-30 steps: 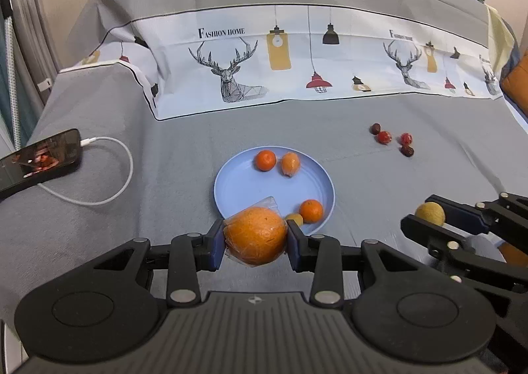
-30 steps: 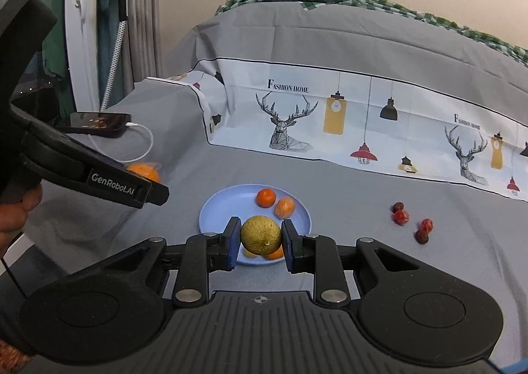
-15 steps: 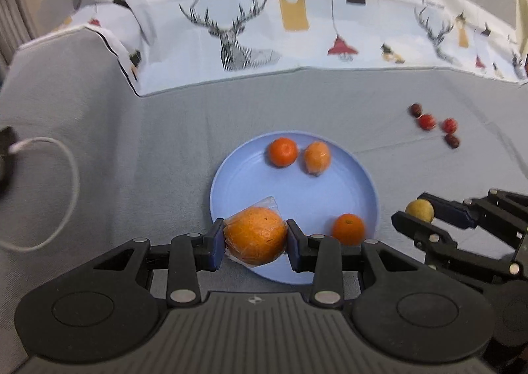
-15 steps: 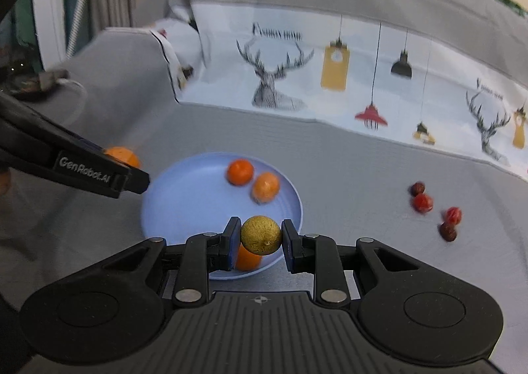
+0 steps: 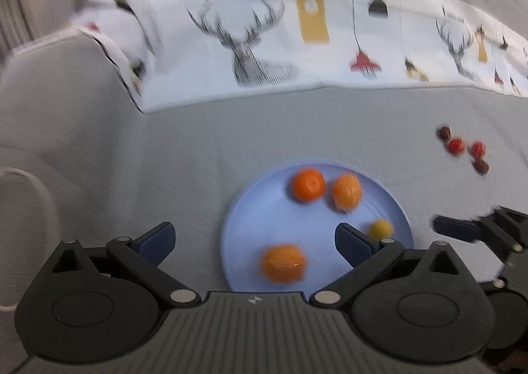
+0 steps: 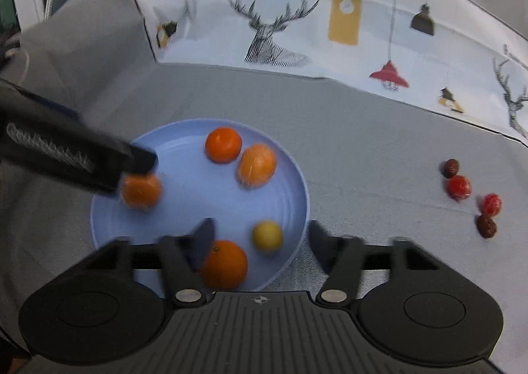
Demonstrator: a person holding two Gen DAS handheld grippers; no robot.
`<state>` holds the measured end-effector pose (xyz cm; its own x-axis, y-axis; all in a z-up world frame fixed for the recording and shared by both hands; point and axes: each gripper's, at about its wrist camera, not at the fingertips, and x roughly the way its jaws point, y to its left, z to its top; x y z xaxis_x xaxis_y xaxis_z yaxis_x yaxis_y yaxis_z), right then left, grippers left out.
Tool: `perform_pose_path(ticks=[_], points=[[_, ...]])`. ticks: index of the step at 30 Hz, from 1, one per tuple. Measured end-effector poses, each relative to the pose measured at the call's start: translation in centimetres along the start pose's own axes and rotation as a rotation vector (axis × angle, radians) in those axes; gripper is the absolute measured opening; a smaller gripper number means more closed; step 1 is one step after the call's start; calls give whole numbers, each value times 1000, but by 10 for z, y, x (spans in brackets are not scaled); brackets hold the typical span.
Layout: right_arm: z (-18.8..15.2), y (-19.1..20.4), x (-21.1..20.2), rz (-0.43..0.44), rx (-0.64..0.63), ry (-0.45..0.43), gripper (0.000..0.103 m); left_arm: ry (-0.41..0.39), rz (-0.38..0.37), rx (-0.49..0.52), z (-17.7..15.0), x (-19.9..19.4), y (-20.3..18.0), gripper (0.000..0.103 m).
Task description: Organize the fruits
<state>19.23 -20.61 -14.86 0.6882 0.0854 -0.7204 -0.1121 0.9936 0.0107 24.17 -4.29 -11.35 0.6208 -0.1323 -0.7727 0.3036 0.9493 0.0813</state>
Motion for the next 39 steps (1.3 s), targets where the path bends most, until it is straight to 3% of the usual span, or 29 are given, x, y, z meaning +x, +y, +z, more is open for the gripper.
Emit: perform_pose_path(ticks=[4, 11, 13, 16, 21, 30, 39], points=[[-12, 3, -41, 13, 19, -9, 85, 44, 22, -22, -17, -30, 10, 103], [-45, 28, -130, 109, 64, 1, 94, 138, 18, -43, -75, -97, 4, 103], [-52, 39, -154, 119, 23, -30, 94, 120, 18, -29, -82, -118, 1, 103], [-56, 50, -180, 57, -25, -76, 94, 56, 26, -20, -87, -148, -2, 103], [-64, 52, -224, 17, -3, -156, 98, -54, 21, -2, -95, -192, -14, 103], [-81, 56, -263, -5, 9, -216, 102, -95, 10, -10, -114, -226, -22, 103], [-83, 62, -271, -21, -4, -237, 102, -125, 10, -7, -117, -238, -21, 103]])
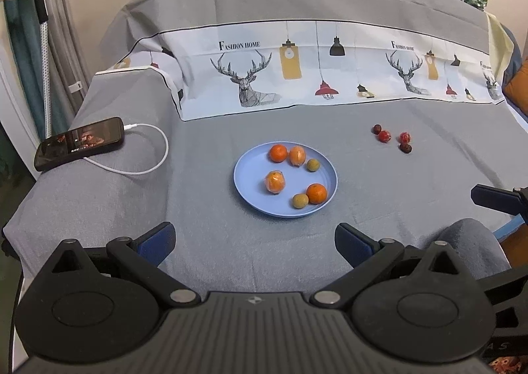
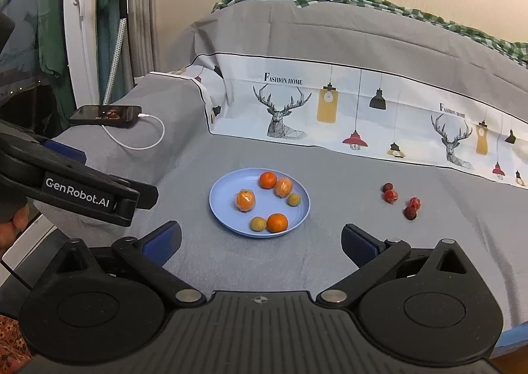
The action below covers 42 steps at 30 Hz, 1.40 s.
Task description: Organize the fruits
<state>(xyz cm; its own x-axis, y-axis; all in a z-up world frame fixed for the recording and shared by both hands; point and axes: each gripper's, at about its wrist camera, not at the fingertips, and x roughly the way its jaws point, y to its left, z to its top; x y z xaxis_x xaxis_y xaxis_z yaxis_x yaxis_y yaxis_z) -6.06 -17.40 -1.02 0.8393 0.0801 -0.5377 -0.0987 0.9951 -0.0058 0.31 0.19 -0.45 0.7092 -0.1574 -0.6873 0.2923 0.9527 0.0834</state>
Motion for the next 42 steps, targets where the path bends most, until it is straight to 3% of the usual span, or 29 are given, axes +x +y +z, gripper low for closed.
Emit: perform_pose_path(ticks=[42], points=[[-4, -2, 12, 19, 35, 13, 102, 19, 29, 0, -1, 3, -1, 103]])
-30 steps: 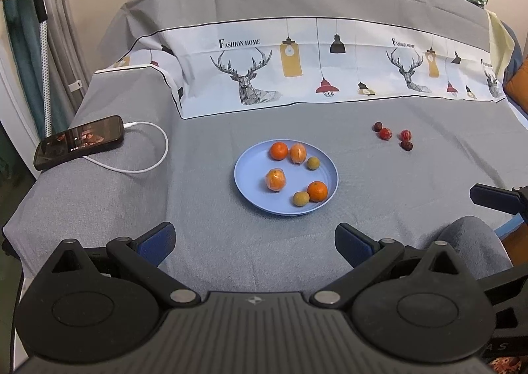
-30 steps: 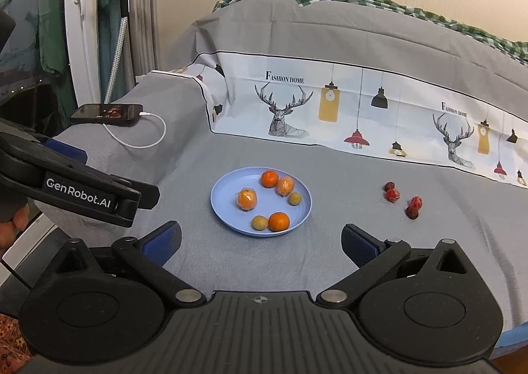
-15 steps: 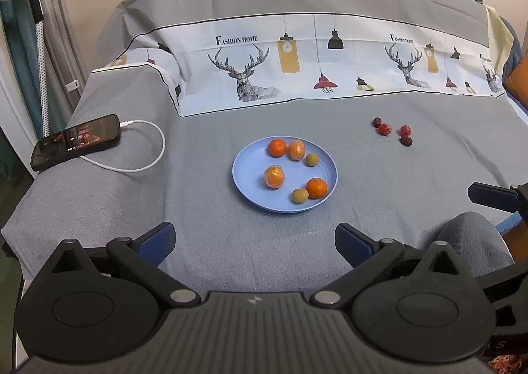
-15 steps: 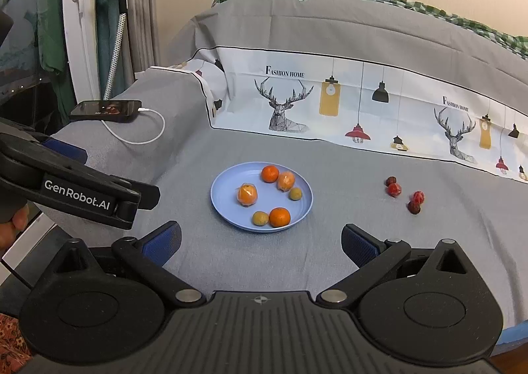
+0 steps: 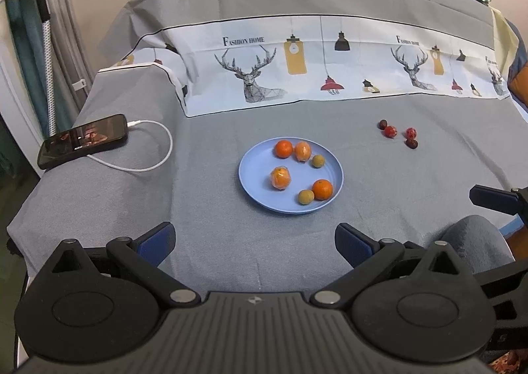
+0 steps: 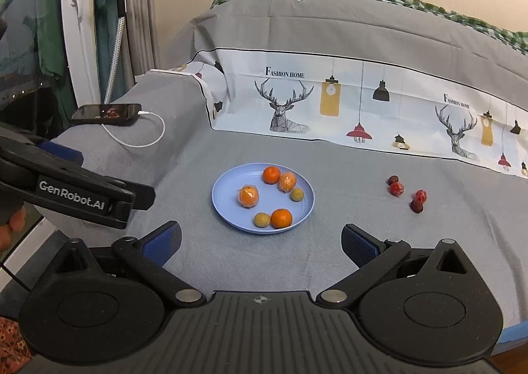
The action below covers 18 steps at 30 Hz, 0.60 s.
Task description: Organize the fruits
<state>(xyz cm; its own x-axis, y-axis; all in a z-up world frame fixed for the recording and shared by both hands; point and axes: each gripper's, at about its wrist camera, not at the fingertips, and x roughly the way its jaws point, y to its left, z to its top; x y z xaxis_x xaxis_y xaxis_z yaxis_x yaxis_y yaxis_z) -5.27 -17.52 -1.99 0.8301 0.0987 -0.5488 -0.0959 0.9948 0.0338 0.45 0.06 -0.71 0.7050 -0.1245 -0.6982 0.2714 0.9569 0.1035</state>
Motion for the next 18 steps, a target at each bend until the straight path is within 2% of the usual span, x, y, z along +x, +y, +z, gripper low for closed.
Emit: perform_pose_path(ticks=[8, 12, 18], points=[[-4, -15, 7, 25, 59, 2, 102, 78, 14, -49, 8, 13, 2, 103], [-4, -23, 11, 36, 70, -5, 102, 92, 40, -69, 16, 20, 1, 103], [-4, -48, 19, 12, 151, -9, 102, 118, 42, -61, 29, 35, -11, 103]])
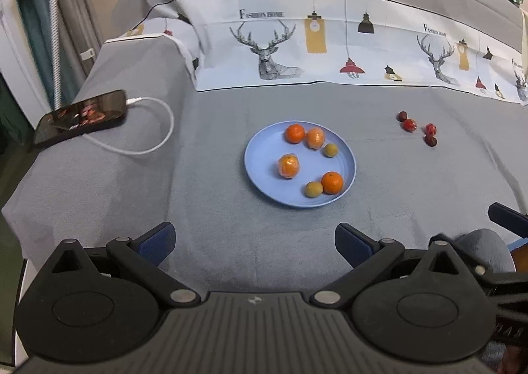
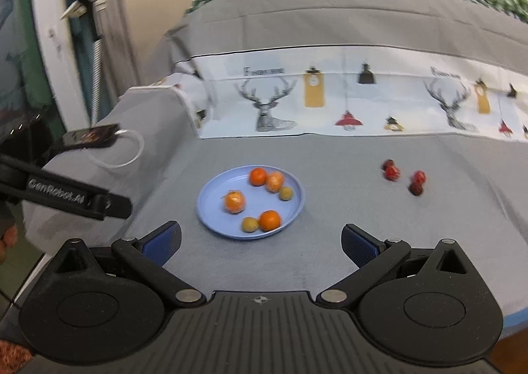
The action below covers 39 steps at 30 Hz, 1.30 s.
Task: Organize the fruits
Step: 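Grasp a red fruit with the left tool while the right tool grasps another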
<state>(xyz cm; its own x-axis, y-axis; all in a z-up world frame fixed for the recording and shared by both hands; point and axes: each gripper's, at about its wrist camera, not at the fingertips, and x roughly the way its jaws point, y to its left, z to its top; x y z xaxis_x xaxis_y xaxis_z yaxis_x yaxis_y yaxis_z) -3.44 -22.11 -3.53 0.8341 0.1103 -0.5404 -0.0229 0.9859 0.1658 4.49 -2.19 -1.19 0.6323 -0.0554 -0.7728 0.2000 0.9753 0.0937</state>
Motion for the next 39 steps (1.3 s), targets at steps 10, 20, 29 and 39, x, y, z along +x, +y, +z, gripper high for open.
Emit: perform_pose_path(ticks=[10, 20, 29, 39], points=[[12, -93, 19, -241, 114, -17, 102, 3, -84, 88, 60, 53, -81, 103], [53, -237, 122, -416, 165, 35, 102, 35, -224, 233, 141, 192, -220, 103], [66, -315, 270, -279, 121, 194, 98, 159, -324, 171, 187, 320, -278, 103], [55, -317, 314, -306, -37, 188, 57, 248, -326, 180, 190, 375, -308, 102]])
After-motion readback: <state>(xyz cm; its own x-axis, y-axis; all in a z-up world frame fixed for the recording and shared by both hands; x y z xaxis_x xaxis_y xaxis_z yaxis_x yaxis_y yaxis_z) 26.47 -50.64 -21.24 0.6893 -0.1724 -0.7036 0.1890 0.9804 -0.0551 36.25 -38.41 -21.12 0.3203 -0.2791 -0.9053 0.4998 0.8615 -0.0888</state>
